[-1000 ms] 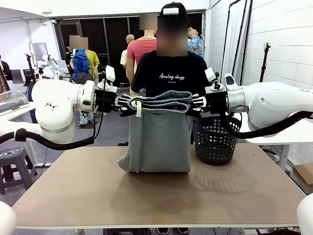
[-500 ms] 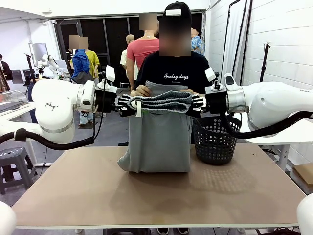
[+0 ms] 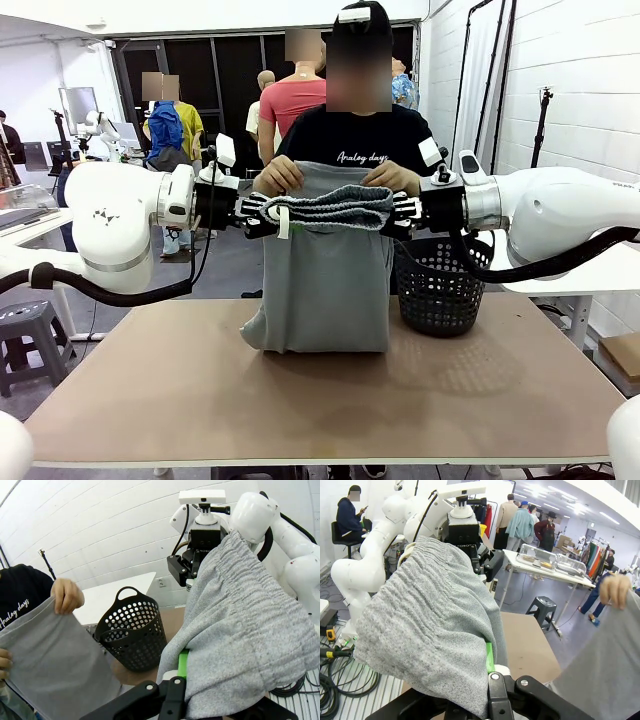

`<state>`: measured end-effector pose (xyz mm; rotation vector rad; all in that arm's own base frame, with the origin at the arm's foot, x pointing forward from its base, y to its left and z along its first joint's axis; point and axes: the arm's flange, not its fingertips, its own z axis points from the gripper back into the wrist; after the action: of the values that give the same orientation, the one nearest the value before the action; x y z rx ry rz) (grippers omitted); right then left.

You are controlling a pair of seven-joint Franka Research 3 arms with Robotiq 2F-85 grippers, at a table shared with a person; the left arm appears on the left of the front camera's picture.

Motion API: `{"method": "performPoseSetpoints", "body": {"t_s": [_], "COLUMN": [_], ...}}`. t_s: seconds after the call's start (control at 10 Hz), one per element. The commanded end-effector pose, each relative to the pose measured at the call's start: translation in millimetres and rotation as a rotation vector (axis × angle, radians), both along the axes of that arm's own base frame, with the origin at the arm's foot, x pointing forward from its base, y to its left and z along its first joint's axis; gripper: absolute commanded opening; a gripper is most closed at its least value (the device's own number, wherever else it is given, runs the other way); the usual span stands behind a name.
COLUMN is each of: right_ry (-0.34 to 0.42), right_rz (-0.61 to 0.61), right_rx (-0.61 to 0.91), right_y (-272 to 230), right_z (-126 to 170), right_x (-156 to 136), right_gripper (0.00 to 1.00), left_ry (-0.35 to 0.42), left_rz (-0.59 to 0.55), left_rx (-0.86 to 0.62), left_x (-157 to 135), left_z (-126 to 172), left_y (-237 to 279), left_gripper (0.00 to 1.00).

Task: Fold the training pants.
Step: Release the ends of the Training pants and then grab the overlapped ends.

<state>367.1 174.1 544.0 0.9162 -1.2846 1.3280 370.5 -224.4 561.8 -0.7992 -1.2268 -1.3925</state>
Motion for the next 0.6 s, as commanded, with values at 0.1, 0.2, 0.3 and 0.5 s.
{"method": "performPoseSetpoints", "body": {"t_s": [0.1, 0.2, 0.3, 0.5], "right_ry": [-0.006, -0.006, -0.006, -0.006], "right_rz": [0.006, 0.006, 0.006, 0.006], "right_rx": [0.000, 0.000, 0.000, 0.000], "right_y": [1.0, 1.0, 1.0, 1.0], "right_z": [0.5, 0.5, 0.5, 0.5], "right_x": [-2.9, -2.9, -2.9, -2.9], "right_gripper": [0.00, 0.00, 0.00, 0.00], "left_ry": [0.004, 0.004, 0.004, 0.004], "left_rz": [0.010, 0.010, 0.010, 0.010], "left_rx": [-0.001, -0.001, -0.001, -0.001], "left_x": [-0.9, -0.9, -0.9, -0.9], "left_z": [2.2, 2.2, 2.2, 2.2], "left_y": [-1.4, -1.4, -1.4, -1.4], "left_gripper": [0.00, 0.00, 0.00, 0.00]}}
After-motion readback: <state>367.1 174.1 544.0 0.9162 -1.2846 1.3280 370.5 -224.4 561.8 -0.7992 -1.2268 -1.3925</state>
